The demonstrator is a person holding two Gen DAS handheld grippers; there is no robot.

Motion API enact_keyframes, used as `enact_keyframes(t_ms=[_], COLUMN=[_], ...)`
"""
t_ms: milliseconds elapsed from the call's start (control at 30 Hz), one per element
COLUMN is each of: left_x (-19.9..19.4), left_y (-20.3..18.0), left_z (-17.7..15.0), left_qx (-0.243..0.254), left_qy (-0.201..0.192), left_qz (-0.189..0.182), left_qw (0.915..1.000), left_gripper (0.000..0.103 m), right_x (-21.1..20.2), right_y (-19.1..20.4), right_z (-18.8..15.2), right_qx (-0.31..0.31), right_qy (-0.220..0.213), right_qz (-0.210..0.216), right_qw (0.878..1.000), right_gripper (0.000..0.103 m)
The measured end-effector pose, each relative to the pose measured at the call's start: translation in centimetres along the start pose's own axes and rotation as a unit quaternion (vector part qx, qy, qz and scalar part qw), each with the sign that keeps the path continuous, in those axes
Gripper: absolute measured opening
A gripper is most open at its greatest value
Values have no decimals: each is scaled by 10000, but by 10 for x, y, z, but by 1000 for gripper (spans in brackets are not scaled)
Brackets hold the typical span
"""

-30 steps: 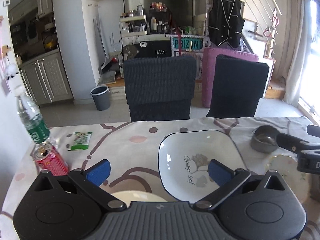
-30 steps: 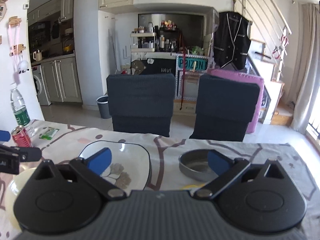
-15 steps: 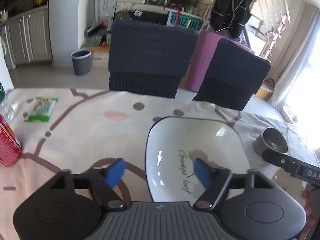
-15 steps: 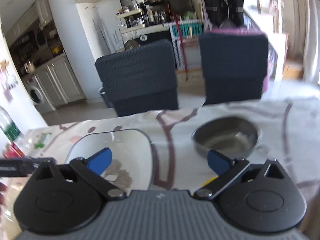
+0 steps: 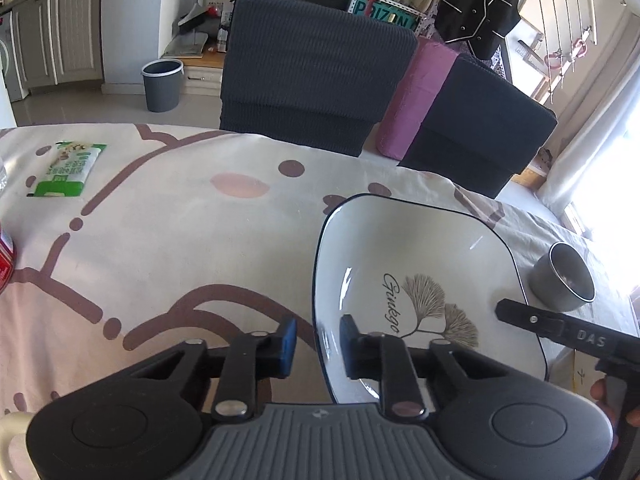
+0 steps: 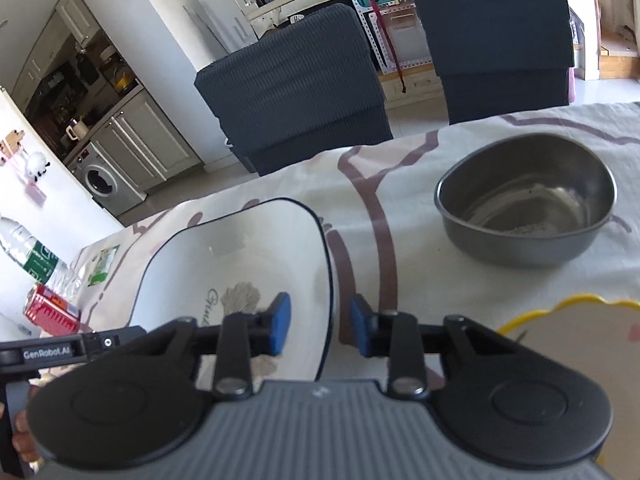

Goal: Organize plates and bowls
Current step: 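Close the left gripper on the plate rim while the right gripper closes on its edge, then lift the white plate with both grippers and carry it across the table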

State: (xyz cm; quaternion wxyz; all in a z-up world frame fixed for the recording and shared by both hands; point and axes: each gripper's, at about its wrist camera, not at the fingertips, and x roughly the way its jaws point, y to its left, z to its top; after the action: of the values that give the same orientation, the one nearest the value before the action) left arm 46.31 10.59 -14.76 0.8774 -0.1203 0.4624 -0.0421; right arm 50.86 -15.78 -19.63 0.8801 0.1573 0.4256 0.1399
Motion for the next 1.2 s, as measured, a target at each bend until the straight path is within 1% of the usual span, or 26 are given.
enact_keyframes(t_ms=[33, 133, 233, 367, 467, 600, 700, 833, 933, 1067, 1133, 1200], left_x=[1, 5, 5, 4, 2, -8, -22, -50, -81, -132, -160, -187], left_y=[0, -1, -3, -7, -5, -8, -13, -23, -33, -54, -67, -79], left_z=[0, -1, -2, -3, -4, -2, 0, 3, 3, -2, -7, -17], left_qx=[12, 9, 3, 93, 95, 79, 91, 96, 113, 226, 321, 396], left_qy=[18, 73, 53, 26, -48, -258, -465, -652, -783, -1033, -1161, -1258], left_qz=[-20, -44, 10, 112, 43, 19, 0, -117, -220, -286, -311, -333], left_qw=[10000, 10000, 10000, 9999, 9999, 9996, 9989, 9978, 9966, 9940, 9922, 9907], left_gripper=[21, 12, 12, 11, 11, 11, 11, 11, 11, 11, 10, 10], right_x=[1, 8, 10, 7, 5, -3, -14, -38, -66, -115, -143, -169], right_y=[-2, -2, 0, 5, 9, 10, 16, 22, 27, 37, 42, 45], right_z=[-1, 0, 0, 0, -2, -1, 2, 8, 12, 12, 8, 6], right_qx=[3, -63, -78, -192, -360, -349, -503, -618, -682, -790, -941, -881], right_qy=[15, 21, 38, 88, 87, -13, -158, -387, -528, -760, -889, -958], right_qz=[10, -6, -19, -127, -184, -126, -145, -116, -55, 26, 24, 31], right_qw=[10000, 10000, 10000, 9997, 9991, 9993, 9985, 9973, 9963, 9940, 9916, 9915], right_gripper=[26, 19, 15, 15, 15, 14, 14, 14, 14, 13, 13, 13])
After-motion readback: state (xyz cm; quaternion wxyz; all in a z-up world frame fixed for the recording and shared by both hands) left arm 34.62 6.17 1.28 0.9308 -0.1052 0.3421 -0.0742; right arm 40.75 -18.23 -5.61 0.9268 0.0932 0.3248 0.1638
